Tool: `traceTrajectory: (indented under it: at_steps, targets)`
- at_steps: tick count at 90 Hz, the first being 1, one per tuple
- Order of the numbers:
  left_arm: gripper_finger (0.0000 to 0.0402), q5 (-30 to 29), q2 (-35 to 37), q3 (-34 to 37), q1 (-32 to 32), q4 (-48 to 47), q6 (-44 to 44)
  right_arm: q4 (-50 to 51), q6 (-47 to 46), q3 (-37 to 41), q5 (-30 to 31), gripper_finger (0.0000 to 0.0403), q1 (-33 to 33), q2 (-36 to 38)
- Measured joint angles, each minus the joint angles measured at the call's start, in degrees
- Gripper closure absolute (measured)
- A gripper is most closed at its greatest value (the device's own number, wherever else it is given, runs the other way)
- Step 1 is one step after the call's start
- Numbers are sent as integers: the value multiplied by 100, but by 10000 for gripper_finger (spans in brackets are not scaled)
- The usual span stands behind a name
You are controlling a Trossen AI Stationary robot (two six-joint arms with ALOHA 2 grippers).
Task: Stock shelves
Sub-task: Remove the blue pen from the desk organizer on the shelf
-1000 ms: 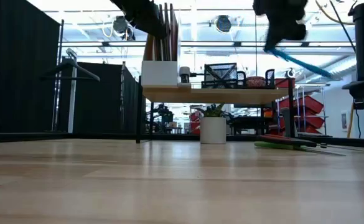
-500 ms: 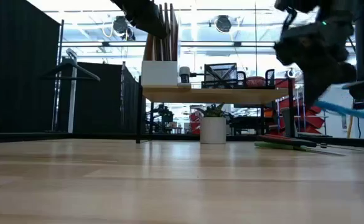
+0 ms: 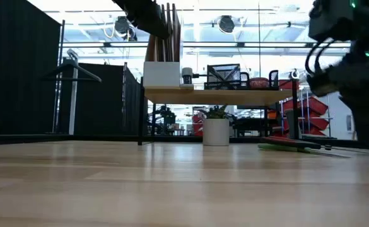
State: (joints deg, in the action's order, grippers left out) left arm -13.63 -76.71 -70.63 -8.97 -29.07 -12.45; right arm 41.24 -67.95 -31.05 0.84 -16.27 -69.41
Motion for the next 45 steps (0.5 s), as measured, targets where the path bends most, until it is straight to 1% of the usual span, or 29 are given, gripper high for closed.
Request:
traceTrajectory:
  at_steps: [17,45]
  targets:
    - [226,0,0,0,0,1,0,9,-457,278,-72,403,-143,10]
    - [226,0,0,0,0,1,0,27,-764,306,-61,401,-149,9]
